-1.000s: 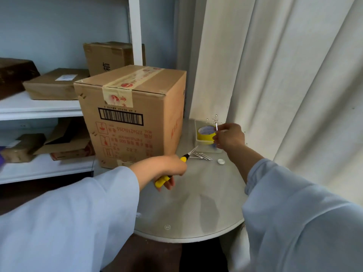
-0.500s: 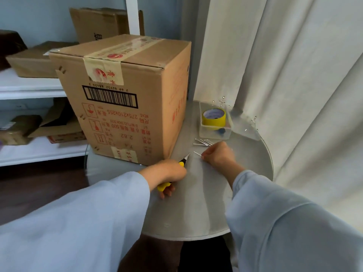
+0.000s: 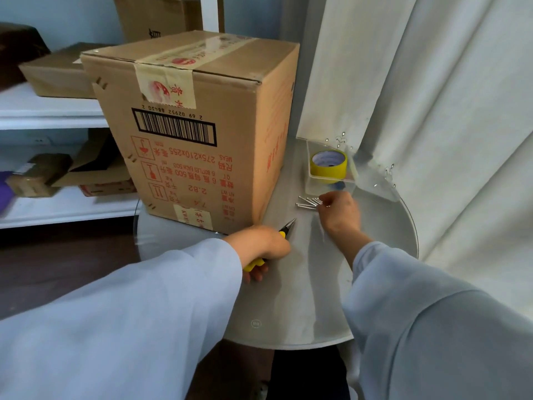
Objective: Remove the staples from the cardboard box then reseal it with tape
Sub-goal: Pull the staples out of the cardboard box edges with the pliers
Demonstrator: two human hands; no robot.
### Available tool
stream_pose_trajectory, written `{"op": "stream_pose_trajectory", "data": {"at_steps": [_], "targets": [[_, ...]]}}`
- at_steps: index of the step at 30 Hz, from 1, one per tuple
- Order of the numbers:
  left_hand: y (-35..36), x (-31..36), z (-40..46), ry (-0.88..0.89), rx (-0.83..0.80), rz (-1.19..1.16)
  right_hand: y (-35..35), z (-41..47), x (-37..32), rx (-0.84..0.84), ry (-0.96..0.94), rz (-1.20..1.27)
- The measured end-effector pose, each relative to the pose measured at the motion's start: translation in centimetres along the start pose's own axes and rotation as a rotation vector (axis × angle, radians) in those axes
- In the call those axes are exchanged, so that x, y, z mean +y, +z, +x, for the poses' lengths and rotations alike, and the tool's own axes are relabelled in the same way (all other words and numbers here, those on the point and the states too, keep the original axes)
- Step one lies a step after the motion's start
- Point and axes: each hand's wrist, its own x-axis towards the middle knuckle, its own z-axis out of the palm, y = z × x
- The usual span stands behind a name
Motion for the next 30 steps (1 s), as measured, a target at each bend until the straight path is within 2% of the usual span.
{"op": "stream_pose_trajectory", "data": {"at_steps": [3, 7, 12, 16, 20, 24, 27, 30], "targets": [[-0.1, 0.0, 0.1, 0.018, 0.026, 0.007, 0.0, -0.6, 0.0, -0.007, -0.016, 0.017], [0.4, -0.4, -0.8, 0.083, 0.094, 0.053, -0.7, -1.7, 0.3, -0.125, 0.033, -0.041], [0.4, -2.0, -2.7, 0.191, 0.180, 0.047, -3.3, -3.0, -2.8, -0.158, -0.031, -0.046], [-2.5, -3.3, -6.8, 0.371, 0.587, 0.340, -6.0, -4.5, -6.1, -0.057, -0.121, -0.034], [-7.2, -4.9, -11.4, 0.556, 0.923, 0.347, -8.3, -5.9, -8.7, 0.048, -0.099, 0.010], [-11.9, -6.4, -14.4, 0.599, 1.218, 0.320, -8.8, -7.2, -11.3, 0.063, -0.156, 0.014], [-14.5, -6.8, -15.3, 0.535, 1.307, 0.260, -8.9, -8.7, -14.1, 0.121, -0.231, 0.048], [-16.5, -6.9, -15.2, 0.441, 1.232, 0.308, -9.1, -9.7, -16.2, 0.251, -0.306, 0.086]]}}
